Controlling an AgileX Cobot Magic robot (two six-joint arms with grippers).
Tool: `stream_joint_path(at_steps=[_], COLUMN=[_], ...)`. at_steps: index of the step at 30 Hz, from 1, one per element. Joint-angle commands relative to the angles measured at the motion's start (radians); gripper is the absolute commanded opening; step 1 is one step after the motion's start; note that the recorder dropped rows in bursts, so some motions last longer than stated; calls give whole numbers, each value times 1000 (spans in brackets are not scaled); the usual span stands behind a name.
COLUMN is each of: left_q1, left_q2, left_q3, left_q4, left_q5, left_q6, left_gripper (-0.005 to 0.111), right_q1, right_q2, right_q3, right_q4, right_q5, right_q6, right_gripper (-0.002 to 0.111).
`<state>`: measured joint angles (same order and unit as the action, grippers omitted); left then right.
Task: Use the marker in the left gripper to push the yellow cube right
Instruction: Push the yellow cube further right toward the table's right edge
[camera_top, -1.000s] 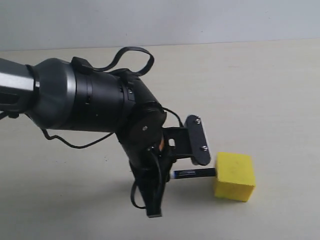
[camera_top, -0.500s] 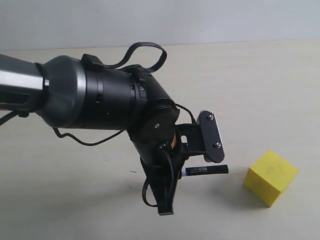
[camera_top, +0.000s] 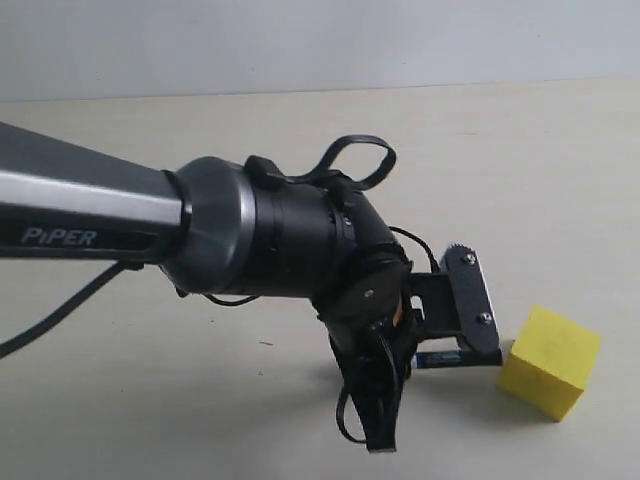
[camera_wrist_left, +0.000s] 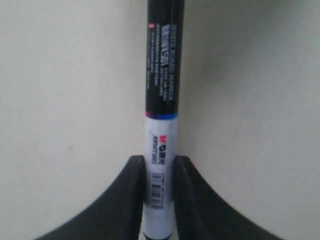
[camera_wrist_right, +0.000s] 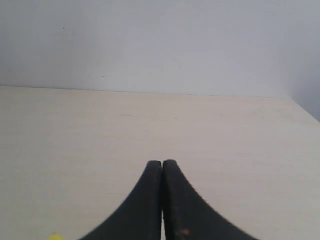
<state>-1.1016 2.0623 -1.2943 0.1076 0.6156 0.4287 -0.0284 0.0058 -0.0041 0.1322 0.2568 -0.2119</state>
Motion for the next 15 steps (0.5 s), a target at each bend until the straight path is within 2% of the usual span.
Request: stream_joint_path(at_steps=[1,10,15], left_q1=[-56,-37,-35], left_q2=[-7,-7,-7], left_q3=[-8,-8,-8], left_q4=[-14,14,36], left_q5=[106,102,29], left_q6=[-8,-26,-53], left_gripper=[0,0,0], right_q1=[-6,-6,-6], right_q2=[-6,-6,-6], right_q3=[4,4,4], right_q4=[-1,-1,-1], right_q5=[-15,-15,-15], right_q6=[-1,-1,-1], right_gripper=[0,0,0])
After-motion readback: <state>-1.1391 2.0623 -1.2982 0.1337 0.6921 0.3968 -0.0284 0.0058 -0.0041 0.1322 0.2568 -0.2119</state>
